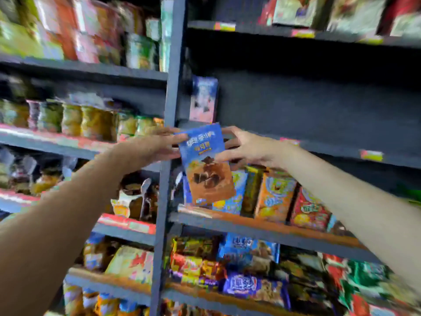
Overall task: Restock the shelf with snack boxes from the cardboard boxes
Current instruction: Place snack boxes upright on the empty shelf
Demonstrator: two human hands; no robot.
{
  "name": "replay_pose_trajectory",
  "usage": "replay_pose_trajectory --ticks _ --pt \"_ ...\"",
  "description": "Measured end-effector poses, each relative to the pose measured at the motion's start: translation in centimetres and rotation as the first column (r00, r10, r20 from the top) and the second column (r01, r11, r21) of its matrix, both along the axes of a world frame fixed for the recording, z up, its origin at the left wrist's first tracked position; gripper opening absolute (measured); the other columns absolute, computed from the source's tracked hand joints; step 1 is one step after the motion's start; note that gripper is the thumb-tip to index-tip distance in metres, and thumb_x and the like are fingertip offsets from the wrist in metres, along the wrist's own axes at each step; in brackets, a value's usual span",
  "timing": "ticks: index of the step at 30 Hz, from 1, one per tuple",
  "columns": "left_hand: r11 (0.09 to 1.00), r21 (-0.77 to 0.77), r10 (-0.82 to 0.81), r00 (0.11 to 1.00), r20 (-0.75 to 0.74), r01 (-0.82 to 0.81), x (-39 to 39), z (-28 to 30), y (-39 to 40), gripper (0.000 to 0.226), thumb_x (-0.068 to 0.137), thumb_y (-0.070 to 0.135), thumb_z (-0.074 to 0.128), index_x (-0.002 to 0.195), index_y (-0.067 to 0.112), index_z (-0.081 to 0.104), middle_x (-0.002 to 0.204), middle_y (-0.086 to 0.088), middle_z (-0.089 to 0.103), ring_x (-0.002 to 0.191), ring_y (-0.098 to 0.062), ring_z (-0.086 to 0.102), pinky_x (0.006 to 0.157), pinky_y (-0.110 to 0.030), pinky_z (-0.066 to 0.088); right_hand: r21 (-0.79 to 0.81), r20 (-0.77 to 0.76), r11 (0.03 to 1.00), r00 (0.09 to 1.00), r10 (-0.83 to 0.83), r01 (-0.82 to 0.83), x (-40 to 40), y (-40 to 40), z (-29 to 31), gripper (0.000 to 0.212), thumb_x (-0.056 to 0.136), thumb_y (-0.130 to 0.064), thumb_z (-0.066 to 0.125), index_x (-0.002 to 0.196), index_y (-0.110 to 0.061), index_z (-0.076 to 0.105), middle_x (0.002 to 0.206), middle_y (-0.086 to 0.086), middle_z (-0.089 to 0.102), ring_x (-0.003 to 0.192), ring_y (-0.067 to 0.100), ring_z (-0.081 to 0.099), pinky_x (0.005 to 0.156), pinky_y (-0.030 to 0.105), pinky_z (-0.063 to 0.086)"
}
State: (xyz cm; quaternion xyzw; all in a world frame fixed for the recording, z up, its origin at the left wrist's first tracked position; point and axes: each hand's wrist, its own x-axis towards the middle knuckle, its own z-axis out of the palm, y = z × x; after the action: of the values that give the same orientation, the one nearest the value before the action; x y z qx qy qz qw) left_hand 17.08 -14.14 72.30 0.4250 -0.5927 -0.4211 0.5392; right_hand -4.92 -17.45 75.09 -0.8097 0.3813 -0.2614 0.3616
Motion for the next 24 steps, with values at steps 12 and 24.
replay_pose_trajectory --ticks 12,24 --pt "0.68 -0.562 0.704 0.632 0.323 -0.471 -5.6 8.7 -3.5 0.036 0.09 0.007 0.047 0.126 0.011 0.052 0.114 -0.007 0.06 0.096 -0.028 0.061 0.084 -0.037 0.052 -0.281 0.425 0.928 0.899 -0.109 0.245 -4.7 -6.8 9.4 0.058 0.078 -0.01 0.075 0.121 -0.014 0.037 0.102 0.011 0.061 0.095 0.025 0.065 0.074 0.041 0.058" --pt "0.844 -0.425 0.535 0.451 0.715 -0.326 -9.3 7.1 -11.5 0.042 0.1 0.021 0.035 0.139 0.033 0.04 0.155 0.001 0.022 0.139 -0.022 0.029 0.102 -0.027 0.03 -0.396 0.241 0.834 0.92 -0.309 0.384 1.0 -16.8 9.2 0.069 0.074 -0.038 0.077 0.122 -0.008 0.037 0.125 0.014 0.053 0.105 0.033 0.059 0.081 0.048 0.054"
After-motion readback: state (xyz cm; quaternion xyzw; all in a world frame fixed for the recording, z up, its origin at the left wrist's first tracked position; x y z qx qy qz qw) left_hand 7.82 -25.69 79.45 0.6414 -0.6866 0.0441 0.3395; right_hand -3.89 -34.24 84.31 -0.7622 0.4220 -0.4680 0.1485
